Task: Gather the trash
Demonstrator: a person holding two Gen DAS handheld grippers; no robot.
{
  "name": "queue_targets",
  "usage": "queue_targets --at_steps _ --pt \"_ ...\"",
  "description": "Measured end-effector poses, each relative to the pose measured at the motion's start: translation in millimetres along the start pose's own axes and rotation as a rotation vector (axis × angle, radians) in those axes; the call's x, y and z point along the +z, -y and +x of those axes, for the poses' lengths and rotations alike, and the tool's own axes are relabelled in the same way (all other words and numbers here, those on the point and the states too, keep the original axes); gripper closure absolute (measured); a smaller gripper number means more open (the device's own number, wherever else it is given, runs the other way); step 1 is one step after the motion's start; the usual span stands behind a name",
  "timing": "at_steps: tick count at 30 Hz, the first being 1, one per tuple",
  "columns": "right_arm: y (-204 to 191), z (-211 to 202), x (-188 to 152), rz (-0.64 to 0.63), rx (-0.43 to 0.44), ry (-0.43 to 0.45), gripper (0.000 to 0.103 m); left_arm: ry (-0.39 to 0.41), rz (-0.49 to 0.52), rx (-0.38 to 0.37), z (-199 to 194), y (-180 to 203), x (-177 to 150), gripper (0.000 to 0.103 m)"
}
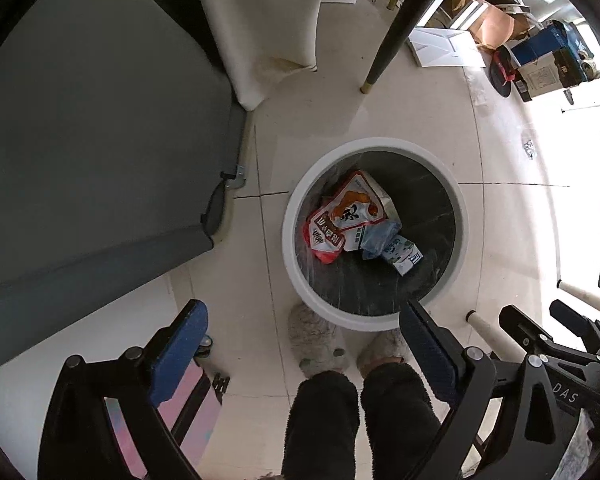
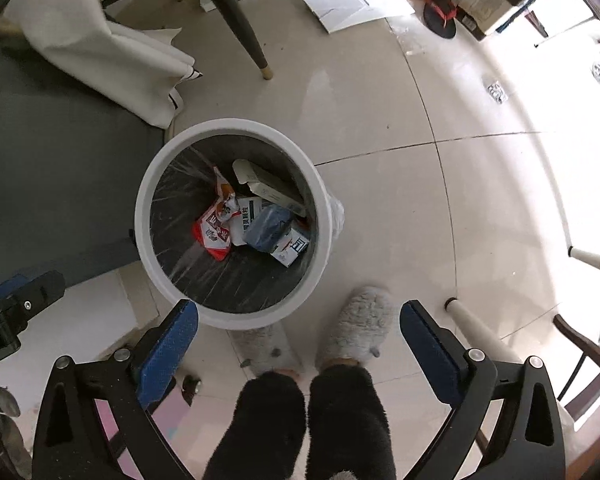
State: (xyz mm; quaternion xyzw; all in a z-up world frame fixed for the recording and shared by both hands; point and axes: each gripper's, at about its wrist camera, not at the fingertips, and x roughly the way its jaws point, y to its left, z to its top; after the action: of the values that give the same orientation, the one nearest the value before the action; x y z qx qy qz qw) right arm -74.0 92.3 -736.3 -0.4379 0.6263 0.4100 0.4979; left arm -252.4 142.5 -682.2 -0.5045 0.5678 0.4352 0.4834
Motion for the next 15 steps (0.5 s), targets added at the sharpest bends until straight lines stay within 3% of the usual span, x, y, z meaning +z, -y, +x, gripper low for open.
queue_targets --at_steps 7,15 --pt "-7.1 -52.5 -12.8 -0.003 -0.029 0.033 0.001 0.028 -0.009 0.0 -47.7 0.7 -16.0 0.005" --pt "-14.7 -157.9 -36.3 -0.017 -0.033 0.099 0.001 0.1 0.003 0.005 -147.4 1.4 -45.4 0.005"
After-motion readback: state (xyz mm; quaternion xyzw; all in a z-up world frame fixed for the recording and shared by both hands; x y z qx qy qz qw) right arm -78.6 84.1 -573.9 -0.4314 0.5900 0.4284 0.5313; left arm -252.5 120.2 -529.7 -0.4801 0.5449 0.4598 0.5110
